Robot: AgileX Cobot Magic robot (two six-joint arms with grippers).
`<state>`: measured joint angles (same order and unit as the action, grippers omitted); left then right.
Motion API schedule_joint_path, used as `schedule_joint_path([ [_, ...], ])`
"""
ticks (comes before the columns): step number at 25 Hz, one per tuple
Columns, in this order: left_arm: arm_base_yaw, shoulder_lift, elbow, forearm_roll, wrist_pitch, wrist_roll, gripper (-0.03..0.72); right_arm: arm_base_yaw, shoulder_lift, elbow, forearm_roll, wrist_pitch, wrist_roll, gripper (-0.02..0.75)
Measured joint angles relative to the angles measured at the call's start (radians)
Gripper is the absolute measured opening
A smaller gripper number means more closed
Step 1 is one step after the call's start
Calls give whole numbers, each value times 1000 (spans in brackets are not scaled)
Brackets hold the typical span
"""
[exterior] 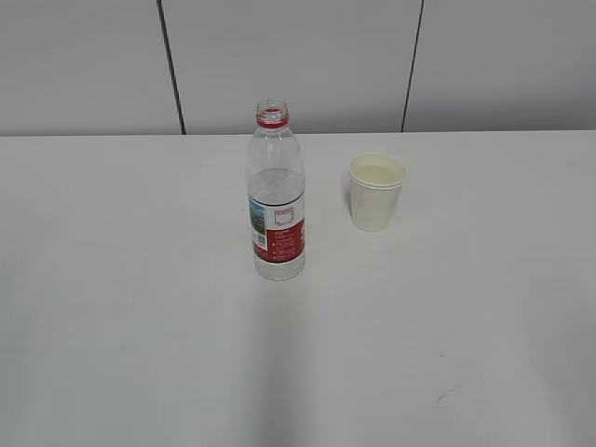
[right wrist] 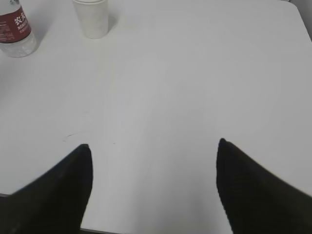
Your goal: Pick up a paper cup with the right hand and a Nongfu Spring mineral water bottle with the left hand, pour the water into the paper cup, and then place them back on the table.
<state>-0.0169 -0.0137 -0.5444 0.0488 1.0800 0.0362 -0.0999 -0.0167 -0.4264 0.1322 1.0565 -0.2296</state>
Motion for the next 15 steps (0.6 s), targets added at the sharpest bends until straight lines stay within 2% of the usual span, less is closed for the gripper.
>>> schedule_joint_path([
  [15, 0, 0, 0, 1, 0, 0, 519, 0, 0, 0, 0, 0, 0, 582],
])
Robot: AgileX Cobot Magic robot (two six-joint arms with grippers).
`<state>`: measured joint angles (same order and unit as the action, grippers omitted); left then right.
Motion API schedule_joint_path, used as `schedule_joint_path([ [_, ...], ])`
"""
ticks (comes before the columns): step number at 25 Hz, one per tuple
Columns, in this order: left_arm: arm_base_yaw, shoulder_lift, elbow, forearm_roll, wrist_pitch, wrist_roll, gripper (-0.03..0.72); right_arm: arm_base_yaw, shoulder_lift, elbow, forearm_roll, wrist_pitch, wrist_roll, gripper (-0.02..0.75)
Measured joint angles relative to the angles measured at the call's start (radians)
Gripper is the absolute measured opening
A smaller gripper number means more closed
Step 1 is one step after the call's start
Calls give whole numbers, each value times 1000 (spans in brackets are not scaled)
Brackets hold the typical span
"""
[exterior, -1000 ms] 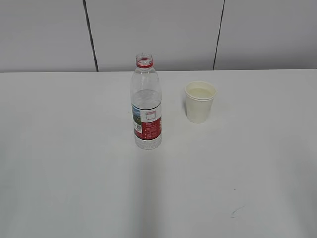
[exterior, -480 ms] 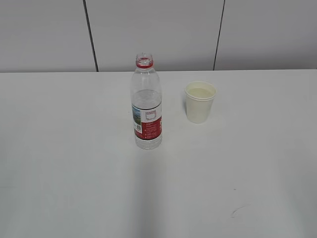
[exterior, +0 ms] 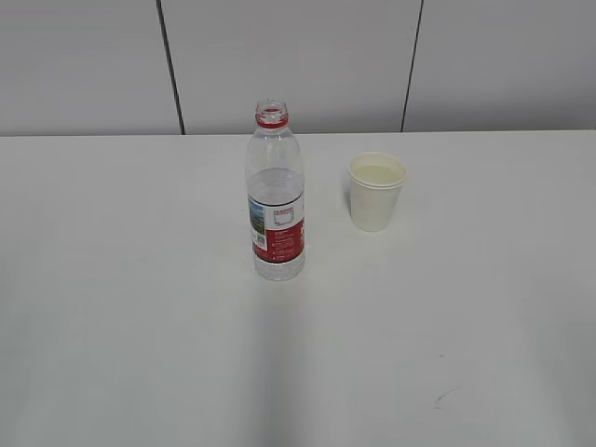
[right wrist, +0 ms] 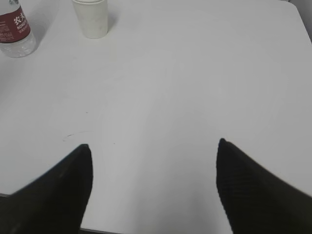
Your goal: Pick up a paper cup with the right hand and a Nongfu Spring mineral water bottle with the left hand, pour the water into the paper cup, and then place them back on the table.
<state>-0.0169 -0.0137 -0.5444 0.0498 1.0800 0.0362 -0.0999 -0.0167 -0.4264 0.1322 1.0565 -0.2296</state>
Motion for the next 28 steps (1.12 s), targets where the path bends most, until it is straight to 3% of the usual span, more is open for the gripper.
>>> schedule_joint_path([
  [28, 0, 0, 0, 0, 0, 0, 519, 0, 0, 0, 0, 2, 0, 582],
])
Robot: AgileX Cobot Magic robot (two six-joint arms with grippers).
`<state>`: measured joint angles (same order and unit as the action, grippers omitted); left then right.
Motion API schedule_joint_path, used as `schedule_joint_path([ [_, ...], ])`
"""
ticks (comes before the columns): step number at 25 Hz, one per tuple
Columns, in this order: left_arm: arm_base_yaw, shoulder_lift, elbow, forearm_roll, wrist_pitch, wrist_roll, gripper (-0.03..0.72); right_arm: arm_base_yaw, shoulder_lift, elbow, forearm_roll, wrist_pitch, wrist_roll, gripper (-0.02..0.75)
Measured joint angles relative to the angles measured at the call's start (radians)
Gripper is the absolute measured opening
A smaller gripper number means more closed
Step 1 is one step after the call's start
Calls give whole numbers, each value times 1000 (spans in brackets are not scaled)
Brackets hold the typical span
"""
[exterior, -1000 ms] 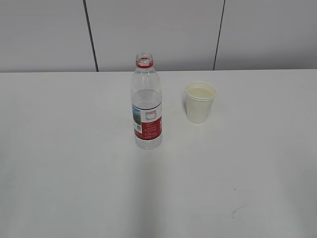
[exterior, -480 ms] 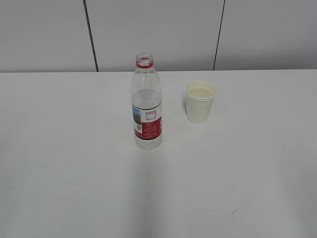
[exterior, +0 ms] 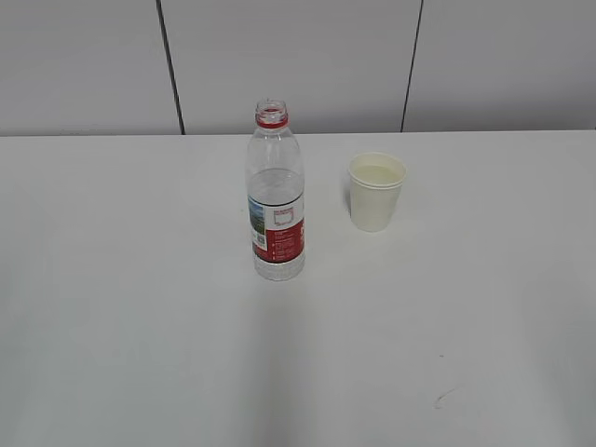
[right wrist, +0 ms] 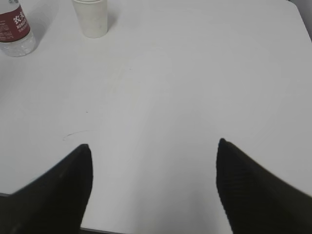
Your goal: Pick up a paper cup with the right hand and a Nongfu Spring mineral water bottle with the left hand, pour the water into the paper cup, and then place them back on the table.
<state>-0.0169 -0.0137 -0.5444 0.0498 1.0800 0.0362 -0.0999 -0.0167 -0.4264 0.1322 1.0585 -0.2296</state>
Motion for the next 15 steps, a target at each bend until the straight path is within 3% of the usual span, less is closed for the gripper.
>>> schedule_joint_path([
  [15, 0, 0, 0, 0, 0, 0, 498, 0, 0, 0, 0, 0, 0, 582],
])
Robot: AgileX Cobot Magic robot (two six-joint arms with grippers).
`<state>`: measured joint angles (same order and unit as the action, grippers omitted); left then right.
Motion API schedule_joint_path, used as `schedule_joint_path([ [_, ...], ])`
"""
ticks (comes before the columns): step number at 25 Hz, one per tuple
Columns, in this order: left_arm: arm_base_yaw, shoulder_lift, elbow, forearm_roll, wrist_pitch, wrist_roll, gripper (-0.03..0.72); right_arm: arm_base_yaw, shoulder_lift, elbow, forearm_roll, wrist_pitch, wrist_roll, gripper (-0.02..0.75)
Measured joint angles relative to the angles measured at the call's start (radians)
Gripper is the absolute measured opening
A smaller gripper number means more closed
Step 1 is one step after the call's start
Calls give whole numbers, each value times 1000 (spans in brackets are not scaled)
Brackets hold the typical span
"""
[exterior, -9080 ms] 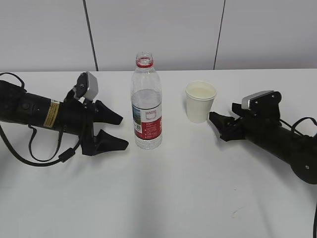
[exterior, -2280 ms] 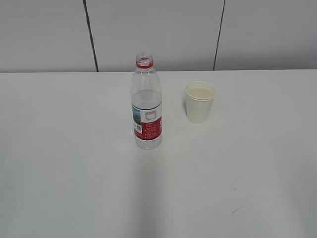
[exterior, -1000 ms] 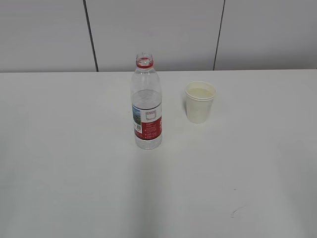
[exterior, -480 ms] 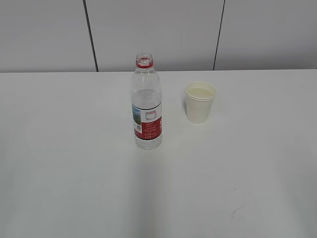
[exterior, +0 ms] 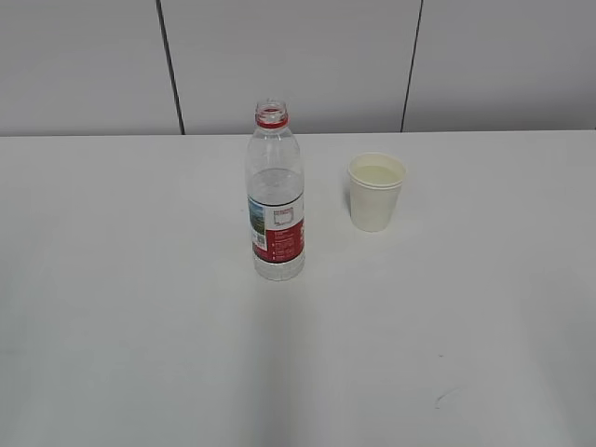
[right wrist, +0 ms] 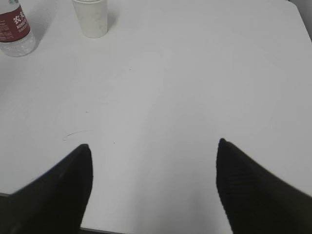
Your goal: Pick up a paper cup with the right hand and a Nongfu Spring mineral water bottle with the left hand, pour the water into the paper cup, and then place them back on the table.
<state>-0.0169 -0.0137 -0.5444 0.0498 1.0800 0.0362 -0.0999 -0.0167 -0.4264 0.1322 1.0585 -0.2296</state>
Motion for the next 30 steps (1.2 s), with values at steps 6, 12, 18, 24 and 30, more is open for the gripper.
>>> schedule_joint_path([
  [6, 0, 0, 0, 0, 0, 0, 479, 0, 0, 0, 0, 0, 0, 582],
  [12, 0, 0, 0, 0, 0, 0, 477, 0, 0, 0, 0, 0, 0, 582],
  [18, 0, 0, 0, 0, 0, 0, 470, 0, 0, 0, 0, 0, 0, 582],
  [24, 0, 0, 0, 0, 0, 0, 466, 0, 0, 0, 0, 2, 0, 582],
  [30, 0, 0, 0, 0, 0, 0, 459, 0, 0, 0, 0, 2, 0, 582],
])
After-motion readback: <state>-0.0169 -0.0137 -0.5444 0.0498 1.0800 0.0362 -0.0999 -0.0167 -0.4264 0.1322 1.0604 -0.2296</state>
